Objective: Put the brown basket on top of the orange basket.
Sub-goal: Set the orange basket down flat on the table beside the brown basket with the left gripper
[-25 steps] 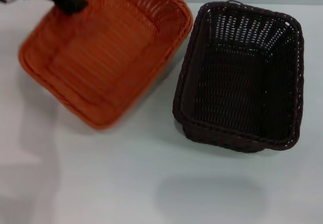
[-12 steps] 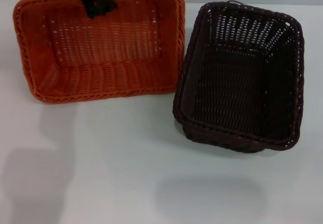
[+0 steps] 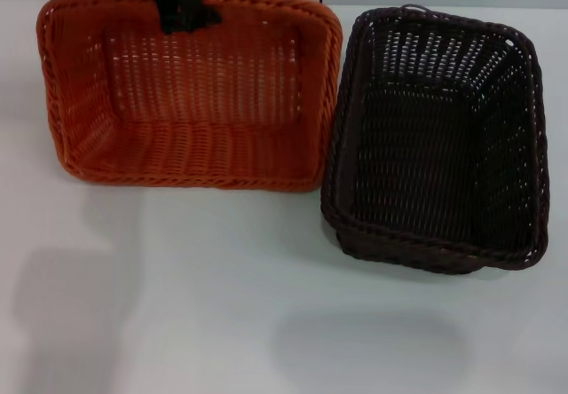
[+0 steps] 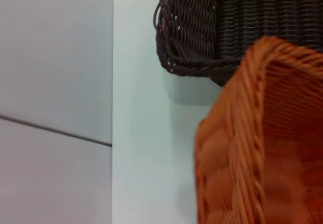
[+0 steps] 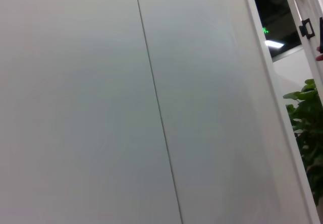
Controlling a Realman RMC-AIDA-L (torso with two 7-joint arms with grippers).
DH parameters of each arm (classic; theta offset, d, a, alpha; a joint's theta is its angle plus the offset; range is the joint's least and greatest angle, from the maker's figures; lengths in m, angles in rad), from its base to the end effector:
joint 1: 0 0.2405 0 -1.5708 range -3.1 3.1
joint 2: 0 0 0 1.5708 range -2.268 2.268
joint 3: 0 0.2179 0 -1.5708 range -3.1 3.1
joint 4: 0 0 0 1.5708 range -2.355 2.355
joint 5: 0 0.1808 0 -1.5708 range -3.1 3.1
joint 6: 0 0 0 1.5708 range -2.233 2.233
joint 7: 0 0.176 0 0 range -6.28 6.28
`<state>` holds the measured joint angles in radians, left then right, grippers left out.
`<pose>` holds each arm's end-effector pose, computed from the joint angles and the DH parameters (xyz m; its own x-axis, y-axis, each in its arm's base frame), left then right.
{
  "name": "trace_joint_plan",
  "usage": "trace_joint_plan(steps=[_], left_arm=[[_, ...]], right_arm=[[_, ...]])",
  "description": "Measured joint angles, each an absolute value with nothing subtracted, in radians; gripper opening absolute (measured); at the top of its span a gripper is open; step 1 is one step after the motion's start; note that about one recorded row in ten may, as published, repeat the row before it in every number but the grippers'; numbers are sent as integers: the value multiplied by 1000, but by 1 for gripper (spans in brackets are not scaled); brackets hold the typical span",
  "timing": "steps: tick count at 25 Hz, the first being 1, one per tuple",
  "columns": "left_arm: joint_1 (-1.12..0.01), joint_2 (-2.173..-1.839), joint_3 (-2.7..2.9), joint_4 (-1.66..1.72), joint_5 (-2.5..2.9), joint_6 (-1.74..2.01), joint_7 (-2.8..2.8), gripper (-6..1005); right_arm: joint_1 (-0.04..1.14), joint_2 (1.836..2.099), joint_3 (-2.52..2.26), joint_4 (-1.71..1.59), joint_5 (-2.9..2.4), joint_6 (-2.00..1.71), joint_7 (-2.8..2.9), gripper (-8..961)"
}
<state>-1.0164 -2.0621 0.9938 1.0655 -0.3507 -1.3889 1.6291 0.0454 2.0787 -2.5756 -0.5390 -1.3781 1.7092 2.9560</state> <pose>-0.1130 0.4151 0.0297 0.8447 -0.2121 -0.4915 -0.4003 -0.8599 -0.3168 0.3380 0.1877 0.1029 0.7039 0.2874 -0.6496 -0.6443 0.6434 -0.4135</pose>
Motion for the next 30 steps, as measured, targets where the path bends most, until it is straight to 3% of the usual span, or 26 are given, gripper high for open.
trace_joint_plan(steps=[17, 30], left_arm=[[-1120, -2069, 995, 988, -226, -1394, 1573, 145], [-1100, -2072, 1084, 906, -143, -1199, 1468, 226]], right_arm=[[82, 2077, -2580, -529, -1379, 1642, 2956, 810], [125, 2077, -2580, -527, -1417, 1596, 2956, 810]])
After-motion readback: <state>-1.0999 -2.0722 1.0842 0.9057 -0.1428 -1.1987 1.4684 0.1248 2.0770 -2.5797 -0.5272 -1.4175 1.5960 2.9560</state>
